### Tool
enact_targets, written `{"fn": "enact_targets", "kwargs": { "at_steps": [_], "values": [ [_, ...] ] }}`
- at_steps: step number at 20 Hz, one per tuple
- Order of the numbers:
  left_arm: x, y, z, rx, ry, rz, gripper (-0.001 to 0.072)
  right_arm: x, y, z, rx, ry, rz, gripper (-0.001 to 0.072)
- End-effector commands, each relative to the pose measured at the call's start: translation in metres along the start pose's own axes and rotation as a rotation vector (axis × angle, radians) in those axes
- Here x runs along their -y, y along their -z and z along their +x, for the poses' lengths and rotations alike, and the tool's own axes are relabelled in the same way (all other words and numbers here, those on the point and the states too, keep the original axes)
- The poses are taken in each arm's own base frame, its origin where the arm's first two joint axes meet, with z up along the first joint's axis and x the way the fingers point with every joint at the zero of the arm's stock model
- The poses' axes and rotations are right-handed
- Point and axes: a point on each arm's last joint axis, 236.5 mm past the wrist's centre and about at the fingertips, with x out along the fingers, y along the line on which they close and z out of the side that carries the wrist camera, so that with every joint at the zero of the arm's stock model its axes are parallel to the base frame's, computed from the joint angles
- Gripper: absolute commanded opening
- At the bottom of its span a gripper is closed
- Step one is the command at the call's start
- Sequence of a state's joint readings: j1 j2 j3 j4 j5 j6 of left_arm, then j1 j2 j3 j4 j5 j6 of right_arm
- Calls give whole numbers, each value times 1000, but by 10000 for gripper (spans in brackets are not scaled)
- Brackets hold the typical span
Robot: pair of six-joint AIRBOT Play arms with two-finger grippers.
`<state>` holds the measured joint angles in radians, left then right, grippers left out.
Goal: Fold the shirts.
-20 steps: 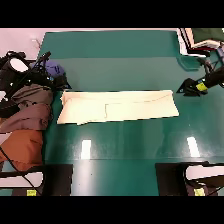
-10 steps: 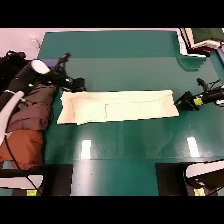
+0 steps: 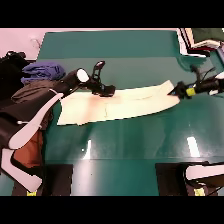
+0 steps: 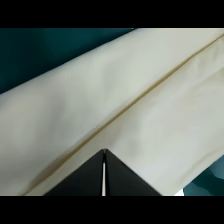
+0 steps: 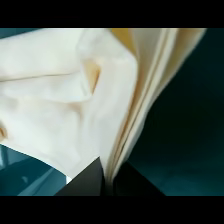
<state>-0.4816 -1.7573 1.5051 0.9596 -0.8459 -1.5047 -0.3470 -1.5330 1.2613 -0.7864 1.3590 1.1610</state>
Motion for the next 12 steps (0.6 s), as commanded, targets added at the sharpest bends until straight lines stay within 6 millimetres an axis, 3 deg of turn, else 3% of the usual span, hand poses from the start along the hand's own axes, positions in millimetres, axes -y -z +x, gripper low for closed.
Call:
{"fn": "enact_targets", "kwargs": {
  "at_steps": [1, 5, 9, 12],
  "values": [
    [5, 7, 27, -62, 11, -4, 21, -79, -18, -47, 106, -5, -149, 11],
    [6, 6, 40, -56, 37, -86, 21, -172, -13, -70, 164, -39, -310, 12],
    [12, 4, 41, -51, 63, -112, 21, -247, 3, -61, 160, -102, -444, 12],
    [13, 5, 40, -56, 65, -111, 21, -288, 14, -47, 160, -148, -522, 11]
  ]
}}
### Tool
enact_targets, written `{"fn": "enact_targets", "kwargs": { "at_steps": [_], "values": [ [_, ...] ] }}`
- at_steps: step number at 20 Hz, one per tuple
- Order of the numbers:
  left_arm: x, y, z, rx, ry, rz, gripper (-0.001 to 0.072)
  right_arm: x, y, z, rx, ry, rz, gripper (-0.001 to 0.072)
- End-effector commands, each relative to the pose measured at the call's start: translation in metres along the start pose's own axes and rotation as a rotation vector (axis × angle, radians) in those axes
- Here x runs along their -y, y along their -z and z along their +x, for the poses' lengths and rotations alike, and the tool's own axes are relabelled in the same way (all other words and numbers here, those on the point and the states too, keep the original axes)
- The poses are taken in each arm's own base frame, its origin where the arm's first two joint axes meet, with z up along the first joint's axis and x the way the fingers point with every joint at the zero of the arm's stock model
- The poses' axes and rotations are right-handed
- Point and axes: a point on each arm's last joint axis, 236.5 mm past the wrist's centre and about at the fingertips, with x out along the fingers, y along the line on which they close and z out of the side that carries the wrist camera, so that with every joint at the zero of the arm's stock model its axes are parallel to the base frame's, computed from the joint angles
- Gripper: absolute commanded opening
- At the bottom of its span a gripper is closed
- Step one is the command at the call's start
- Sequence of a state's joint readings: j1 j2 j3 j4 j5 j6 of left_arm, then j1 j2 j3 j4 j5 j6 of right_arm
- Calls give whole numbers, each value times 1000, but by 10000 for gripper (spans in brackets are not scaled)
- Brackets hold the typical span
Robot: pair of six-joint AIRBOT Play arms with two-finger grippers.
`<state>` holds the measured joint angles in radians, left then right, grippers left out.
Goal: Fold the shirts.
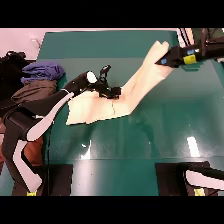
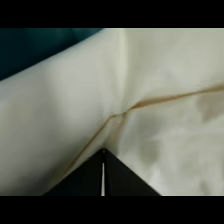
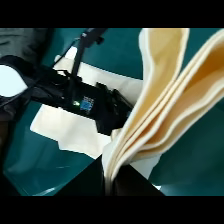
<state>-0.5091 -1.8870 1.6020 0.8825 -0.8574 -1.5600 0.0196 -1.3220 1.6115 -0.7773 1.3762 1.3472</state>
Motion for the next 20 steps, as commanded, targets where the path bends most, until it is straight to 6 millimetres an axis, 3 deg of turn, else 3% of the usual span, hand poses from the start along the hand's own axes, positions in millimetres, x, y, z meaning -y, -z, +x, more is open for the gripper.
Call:
{"fn": "enact_targets", "kwargs": {
  "at_steps": [1, 3, 5, 7, 10, 11, 12, 14, 15, 17, 20],
  "values": [
    [3, 0, -2, -11, 9, -4, 21, -53, -6, 18, 7, -65, -75, 12],
    [3, -15, -24, -7, 8, 20, 21, -74, -5, 35, -11, -100, -100, 12],
    [-3, -47, -69, 52, -23, 62, 21, -97, -5, 56, -9, -136, -127, 11],
    [-20, -86, -141, 157, -89, 95, 21, -129, 4, 84, -29, -202, -148, 12],
    [-41, -130, -272, 364, -174, 104, 22, -194, 27, 145, -79, -358, -192, 15],
    [-45, -136, -310, 426, -201, 108, 22, -215, 32, 171, -70, -394, -214, 94],
    [-47, -139, -345, 486, -226, 110, 21, -231, 39, 194, -69, -413, -226, 251],
    [-51, -137, -391, 564, -260, 103, 22, -253, 54, 227, -100, -443, -263, 272],
    [-52, -134, -406, 582, -273, 107, 22, -254, 57, 234, -115, -444, -279, 272],
    [-52, -125, -416, 568, -291, 120, 21, -223, 59, 234, -159, -372, -308, 272],
    [-49, -117, -404, 523, -288, 140, 21, -128, 61, 218, -237, -187, -243, 272]
  ]
}}
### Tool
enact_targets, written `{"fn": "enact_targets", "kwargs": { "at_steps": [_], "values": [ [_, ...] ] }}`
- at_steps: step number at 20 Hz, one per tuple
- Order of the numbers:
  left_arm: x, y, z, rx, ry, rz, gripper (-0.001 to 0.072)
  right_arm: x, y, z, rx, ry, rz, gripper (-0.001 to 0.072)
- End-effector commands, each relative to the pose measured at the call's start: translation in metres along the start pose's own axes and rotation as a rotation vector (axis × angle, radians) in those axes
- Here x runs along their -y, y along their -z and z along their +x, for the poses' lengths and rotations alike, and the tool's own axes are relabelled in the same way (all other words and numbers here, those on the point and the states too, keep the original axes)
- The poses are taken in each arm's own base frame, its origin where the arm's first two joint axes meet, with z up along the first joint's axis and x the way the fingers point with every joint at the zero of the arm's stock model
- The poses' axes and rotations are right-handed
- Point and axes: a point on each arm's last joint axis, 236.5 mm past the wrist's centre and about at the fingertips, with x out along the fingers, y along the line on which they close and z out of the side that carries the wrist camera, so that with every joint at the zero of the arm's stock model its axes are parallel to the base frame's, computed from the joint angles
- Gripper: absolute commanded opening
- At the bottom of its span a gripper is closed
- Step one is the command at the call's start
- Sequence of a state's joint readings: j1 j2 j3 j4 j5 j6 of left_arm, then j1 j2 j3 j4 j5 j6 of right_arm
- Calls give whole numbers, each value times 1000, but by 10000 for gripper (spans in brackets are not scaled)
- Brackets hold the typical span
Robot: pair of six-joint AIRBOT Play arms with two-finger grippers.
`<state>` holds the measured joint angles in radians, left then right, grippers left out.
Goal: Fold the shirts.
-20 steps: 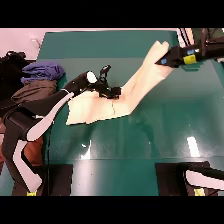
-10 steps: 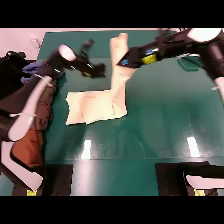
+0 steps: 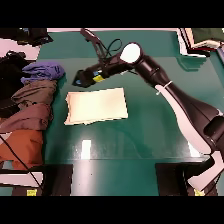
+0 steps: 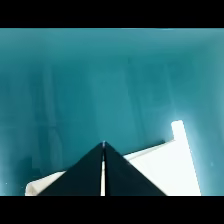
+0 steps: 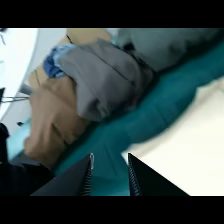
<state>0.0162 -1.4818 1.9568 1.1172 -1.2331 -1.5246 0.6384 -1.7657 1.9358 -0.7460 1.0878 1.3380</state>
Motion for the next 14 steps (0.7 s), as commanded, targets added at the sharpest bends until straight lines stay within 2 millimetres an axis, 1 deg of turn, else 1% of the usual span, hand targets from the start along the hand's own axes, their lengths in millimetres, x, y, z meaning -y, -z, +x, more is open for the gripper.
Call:
{"fn": "enact_targets", "kwargs": {
  "at_steps": [1, 2, 3, 4, 5, 6, 7, 8, 9, 10, 11, 14],
  "values": [
    [3, 6, -8, -19, -7, 30, 21, 85, 43, -39, -112, 182, 105, 269],
    [11, 8, -4, -26, 6, 47, 21, 118, 62, -59, -134, 250, 175, 268],
    [19, 10, 1, -32, 20, 73, 21, 148, 85, -80, -152, 306, 259, 268],
    [29, 14, 7, -43, 36, 87, 21, 171, 106, -96, -159, 331, 341, 292],
    [37, 17, 11, -51, 49, 101, 22, 193, 130, -110, -165, 351, 435, 500],
    [46, 21, 16, -60, 63, 125, 22, 208, 152, -118, -172, 360, 523, 611],
    [53, 24, 20, -69, 74, 136, 21, 221, 169, -121, -158, 345, 615, 610],
    [59, 27, 24, -76, 84, 144, 22, 227, 178, -117, -128, 311, 699, 595],
    [62, 29, 28, -76, 90, 153, 22, 231, 181, -109, -99, 276, 754, 592],
    [65, 30, 32, -77, 94, 156, 22, 233, 182, -100, -77, 245, 776, 551],
    [68, 31, 34, -81, 99, 157, 22, 231, 179, -87, -61, 207, 786, 508],
    [66, 35, 37, -95, 99, 154, 22, 230, 168, -43, -54, 177, 767, 508]
  ]
}}
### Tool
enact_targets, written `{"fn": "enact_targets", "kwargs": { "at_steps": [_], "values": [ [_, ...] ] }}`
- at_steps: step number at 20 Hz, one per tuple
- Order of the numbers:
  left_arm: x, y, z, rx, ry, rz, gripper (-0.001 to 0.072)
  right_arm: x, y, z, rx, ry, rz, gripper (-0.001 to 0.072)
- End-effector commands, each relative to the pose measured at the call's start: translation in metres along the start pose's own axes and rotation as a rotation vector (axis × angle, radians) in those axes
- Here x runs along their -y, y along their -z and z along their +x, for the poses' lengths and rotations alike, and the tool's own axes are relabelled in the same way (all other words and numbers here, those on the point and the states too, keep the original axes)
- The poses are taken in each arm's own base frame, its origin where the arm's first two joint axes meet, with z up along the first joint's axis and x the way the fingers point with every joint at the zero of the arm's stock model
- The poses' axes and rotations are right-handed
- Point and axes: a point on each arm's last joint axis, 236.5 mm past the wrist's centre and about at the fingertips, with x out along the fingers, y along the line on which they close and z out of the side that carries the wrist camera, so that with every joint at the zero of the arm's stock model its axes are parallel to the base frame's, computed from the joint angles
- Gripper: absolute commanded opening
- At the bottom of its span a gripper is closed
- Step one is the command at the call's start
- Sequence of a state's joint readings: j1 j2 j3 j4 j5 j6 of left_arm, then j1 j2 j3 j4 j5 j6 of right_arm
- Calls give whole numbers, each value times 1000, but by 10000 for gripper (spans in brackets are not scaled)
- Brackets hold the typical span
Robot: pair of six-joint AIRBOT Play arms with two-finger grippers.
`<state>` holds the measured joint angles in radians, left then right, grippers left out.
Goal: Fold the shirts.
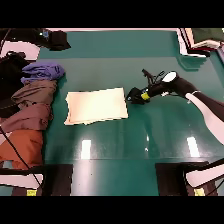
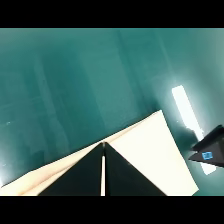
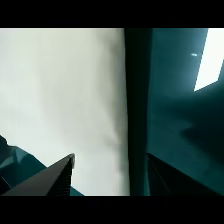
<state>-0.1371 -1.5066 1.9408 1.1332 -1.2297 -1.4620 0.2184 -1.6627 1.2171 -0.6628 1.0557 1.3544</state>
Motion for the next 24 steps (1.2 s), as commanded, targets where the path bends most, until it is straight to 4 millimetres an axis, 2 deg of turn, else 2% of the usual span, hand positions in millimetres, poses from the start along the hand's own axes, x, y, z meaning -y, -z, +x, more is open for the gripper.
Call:
{"fn": "enact_targets", "kwargs": {
  "at_steps": [1, 3, 4, 6, 7, 8, 9, 11, 13, 15, 18, 21, 22, 24],
  "values": [
    [5, 4, 5, -16, 9, 8, 22, -13, -5, 44, -7, -52, 15, 508],
    [5, 7, 5, -30, 13, 7, 21, -35, -5, 72, -40, -88, -11, 505],
    [5, 7, 5, -31, 13, 6, 22, -45, -8, 83, -39, -101, -27, 426],
    [6, 8, 5, -31, 17, -2, 21, -63, -15, 97, -27, -104, -88, 178],
    [9, 8, 6, -31, 24, -2, 21, -70, -18, 98, -18, -111, -121, 70],
    [13, 8, 7, -33, 29, 4, 21, -78, -24, 95, -1, -119, -157, 13],
    [18, 9, 8, -36, 35, 12, 21, -81, -30, 89, 21, -119, -169, 12],
    [31, 11, 13, -39, 41, 42, 20, -71, -48, 61, 75, -66, -213, 12],
    [43, 16, 18, -54, 36, 83, 21, -41, -66, 13, 151, 29, -227, 12],
    [57, 21, 21, -64, 44, 113, 21, 0, -81, -50, 245, 111, -175, 12],
    [72, 24, 24, -69, 65, 134, 21, 78, -87, -164, 420, 261, -70, 11],
    [75, 23, 25, -65, 70, 134, 21, 151, -68, -282, 620, 408, 71, 12],
    [75, 23, 24, -62, 70, 132, 21, 176, -56, -320, 691, 452, 135, 11],
    [75, 21, 25, -55, 69, 112, 21, 216, -27, -386, 818, 509, 263, 12]
  ]
}}
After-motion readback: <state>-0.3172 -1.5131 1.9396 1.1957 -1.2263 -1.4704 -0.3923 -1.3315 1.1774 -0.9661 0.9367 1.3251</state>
